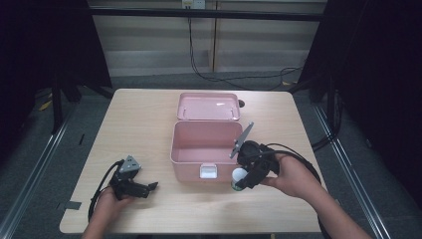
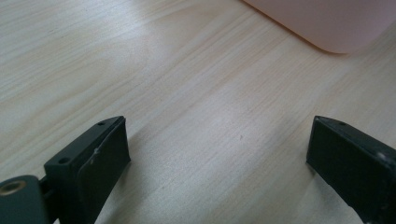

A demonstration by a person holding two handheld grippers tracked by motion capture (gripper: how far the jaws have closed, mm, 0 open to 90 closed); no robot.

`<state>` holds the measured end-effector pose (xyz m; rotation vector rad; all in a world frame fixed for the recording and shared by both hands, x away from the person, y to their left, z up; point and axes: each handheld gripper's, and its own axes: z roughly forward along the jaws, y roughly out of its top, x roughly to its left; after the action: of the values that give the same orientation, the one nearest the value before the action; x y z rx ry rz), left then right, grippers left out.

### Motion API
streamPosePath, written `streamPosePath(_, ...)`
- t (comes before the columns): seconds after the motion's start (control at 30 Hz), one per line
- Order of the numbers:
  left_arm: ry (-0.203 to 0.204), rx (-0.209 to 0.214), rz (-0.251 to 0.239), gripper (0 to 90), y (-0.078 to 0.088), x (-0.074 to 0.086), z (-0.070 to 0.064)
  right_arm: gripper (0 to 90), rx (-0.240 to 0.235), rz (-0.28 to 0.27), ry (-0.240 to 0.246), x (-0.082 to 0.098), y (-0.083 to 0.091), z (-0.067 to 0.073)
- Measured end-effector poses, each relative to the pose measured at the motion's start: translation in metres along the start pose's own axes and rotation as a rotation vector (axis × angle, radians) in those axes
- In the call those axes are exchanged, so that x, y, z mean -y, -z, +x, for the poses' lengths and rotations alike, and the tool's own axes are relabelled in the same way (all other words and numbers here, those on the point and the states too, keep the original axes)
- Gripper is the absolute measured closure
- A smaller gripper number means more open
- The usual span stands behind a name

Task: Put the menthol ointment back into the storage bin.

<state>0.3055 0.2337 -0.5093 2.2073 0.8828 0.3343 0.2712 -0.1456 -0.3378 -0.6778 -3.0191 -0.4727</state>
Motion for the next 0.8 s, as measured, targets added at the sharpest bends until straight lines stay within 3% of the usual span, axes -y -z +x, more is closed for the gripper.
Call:
streamPosePath(0.43, 0.009, -0.001, -0.008, 5.4, 0.000, 0.000, 0.000, 50.8, 0.002, 0.009, -0.006, -0.028, 0.037, -0.009)
streamPosePath(0.63, 0.009, 0.000, -0.007, 5.4, 0.000, 0.000, 0.000, 50.9, 0.010, -0.021, -0.013, -0.043, 0.047, -0.016)
streamPosePath(0.8, 0.007, 0.000, -0.006, 5.4, 0.000, 0.000, 0.001, 50.9, 0.014, -0.014, -0.031, -0.053, 0.046, -0.025)
